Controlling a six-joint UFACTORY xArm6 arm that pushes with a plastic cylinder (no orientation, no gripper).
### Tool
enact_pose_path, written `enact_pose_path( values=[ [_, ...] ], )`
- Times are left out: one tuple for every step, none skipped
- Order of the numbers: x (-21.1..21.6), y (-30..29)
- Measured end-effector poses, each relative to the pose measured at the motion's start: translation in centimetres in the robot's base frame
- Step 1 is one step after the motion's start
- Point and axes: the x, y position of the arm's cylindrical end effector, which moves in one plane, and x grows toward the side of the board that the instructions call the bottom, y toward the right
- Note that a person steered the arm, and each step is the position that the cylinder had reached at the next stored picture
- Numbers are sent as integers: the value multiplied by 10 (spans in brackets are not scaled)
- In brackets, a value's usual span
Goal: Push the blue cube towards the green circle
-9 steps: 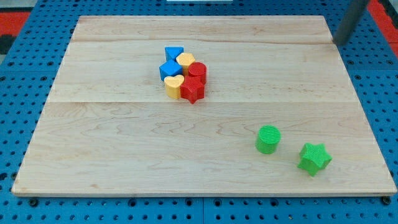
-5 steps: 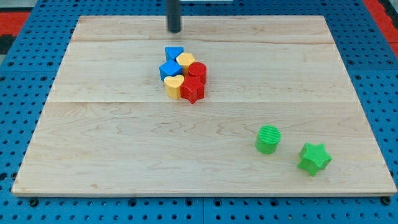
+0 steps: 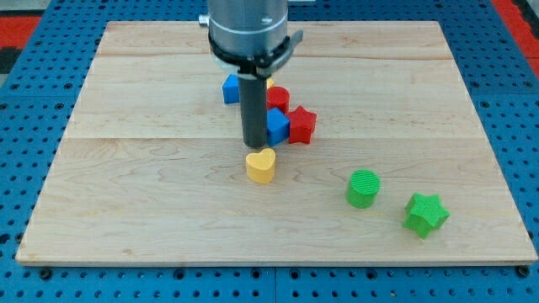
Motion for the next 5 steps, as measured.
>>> enact_pose_path(
  values=[
    [-12,16],
    [-34,-2],
    [-71,-2],
    [-43,14],
    [-1,16]
  ],
)
